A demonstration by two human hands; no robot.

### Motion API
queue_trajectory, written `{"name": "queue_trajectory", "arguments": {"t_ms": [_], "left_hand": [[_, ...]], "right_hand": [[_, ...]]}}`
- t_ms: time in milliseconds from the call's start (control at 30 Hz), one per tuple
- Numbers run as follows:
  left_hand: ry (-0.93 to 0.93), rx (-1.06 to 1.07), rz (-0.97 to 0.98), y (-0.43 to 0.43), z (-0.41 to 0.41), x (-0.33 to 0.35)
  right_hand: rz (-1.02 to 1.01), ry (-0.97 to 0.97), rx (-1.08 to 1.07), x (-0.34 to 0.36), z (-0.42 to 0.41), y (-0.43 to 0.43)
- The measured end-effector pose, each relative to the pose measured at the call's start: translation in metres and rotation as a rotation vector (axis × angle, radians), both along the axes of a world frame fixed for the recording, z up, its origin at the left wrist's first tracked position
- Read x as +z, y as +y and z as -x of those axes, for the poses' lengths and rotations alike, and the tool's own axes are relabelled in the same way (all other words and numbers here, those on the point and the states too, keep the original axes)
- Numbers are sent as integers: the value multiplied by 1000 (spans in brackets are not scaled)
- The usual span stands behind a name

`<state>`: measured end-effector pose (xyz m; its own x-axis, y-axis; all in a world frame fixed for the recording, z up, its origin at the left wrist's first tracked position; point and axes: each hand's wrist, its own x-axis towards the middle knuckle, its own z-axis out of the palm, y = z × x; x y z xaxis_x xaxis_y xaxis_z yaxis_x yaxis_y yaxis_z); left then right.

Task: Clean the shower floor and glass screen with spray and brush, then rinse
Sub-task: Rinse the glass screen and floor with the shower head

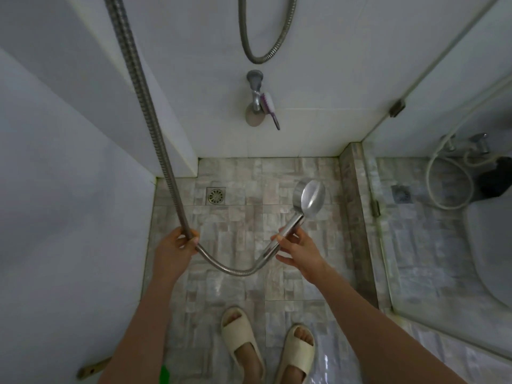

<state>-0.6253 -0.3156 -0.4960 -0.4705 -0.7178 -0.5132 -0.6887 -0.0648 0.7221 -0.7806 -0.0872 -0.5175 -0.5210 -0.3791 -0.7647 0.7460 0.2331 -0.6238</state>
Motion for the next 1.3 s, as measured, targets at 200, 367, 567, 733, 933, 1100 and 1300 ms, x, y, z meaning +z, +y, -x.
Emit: {"name": "queue_trajectory", "arguments": {"t_ms": [200,367,567,733,933,1100,1300], "left_hand": [[-46,27,-130,-9,-10,23],[-37,16,-148,-8,2,78],[198,-88,-104,-3,63,198],[392,-150,-85,-4,130,311],[559,-119,-100,-17,230,419],[593,-67,-189,-23,297,465],[597,74,-285,-25,348,472]], "right_hand": [[-59,154,-127,43,-15,-12],[-164,365,-143,115,-25,-18],[-100,442,-235,217,-6,-29],[-131,620,-183,294,32,-27],[-202,847,-116,382,100,-26],[-241,902,-60,430,149,-29],[-179,867,-9,462,183,-27]]}}
